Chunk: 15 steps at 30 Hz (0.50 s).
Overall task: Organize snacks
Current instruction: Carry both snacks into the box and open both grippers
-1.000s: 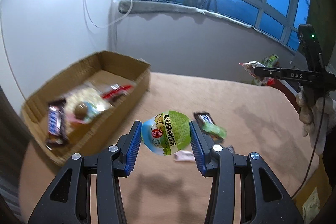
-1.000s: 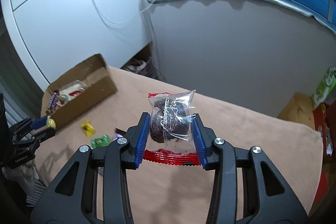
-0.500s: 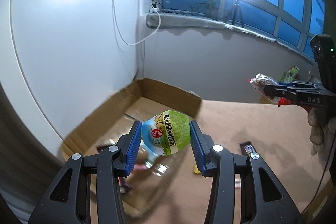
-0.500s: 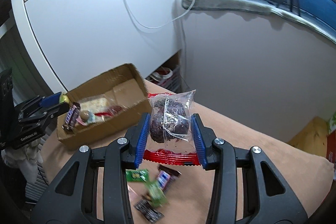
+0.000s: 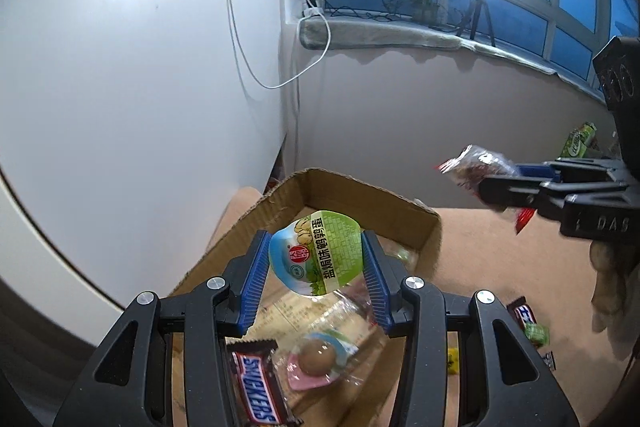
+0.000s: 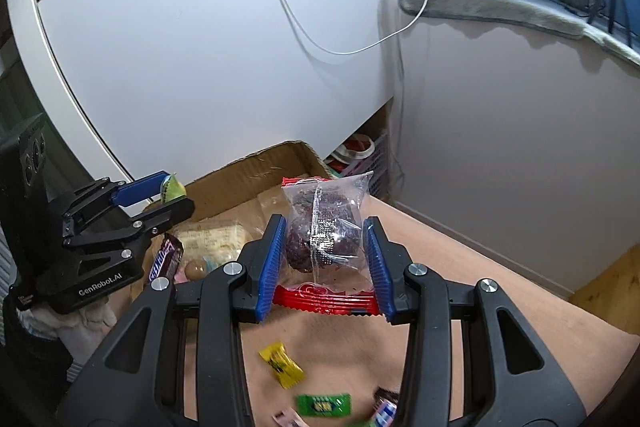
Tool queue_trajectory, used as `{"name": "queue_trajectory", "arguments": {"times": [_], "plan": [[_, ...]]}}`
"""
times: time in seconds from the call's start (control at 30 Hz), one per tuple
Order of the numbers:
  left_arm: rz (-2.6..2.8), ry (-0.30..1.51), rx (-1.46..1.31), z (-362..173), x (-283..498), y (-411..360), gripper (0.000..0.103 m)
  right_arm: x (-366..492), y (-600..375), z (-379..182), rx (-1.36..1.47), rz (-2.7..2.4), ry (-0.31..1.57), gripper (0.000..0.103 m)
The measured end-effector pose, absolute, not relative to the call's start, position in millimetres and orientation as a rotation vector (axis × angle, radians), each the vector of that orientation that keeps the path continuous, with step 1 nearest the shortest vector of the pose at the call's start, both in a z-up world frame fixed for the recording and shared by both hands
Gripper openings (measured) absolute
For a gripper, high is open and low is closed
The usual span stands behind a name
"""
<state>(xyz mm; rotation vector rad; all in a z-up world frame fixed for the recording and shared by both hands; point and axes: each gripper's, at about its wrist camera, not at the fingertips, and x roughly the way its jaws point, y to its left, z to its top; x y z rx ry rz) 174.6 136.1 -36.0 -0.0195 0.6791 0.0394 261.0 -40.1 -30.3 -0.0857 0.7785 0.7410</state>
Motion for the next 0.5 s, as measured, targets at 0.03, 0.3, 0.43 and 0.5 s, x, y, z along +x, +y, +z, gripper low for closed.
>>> {"name": "queue_trajectory", "arguments": {"times": [0.03,0.3,0.43,0.5], "plan": [[0.045,0.681,-0.025,-37,177,138,0.044,263,-35,-32,-0.086,0.743,0.783,0.042],[0.080,0.712,-0.064,-44,195,154,0.044,279,-1,-49,-0.101,0.761,0.823,0.042],[0.094,0.717,-0.075,-46,200,157,0.044,285,12,-58,-0.110,0.770,0.845,0.042],[0.098,0.721,-0.071,-48,201,156,0.044,287,17,-60,-0.113,0.774,0.853,0.042]]}}
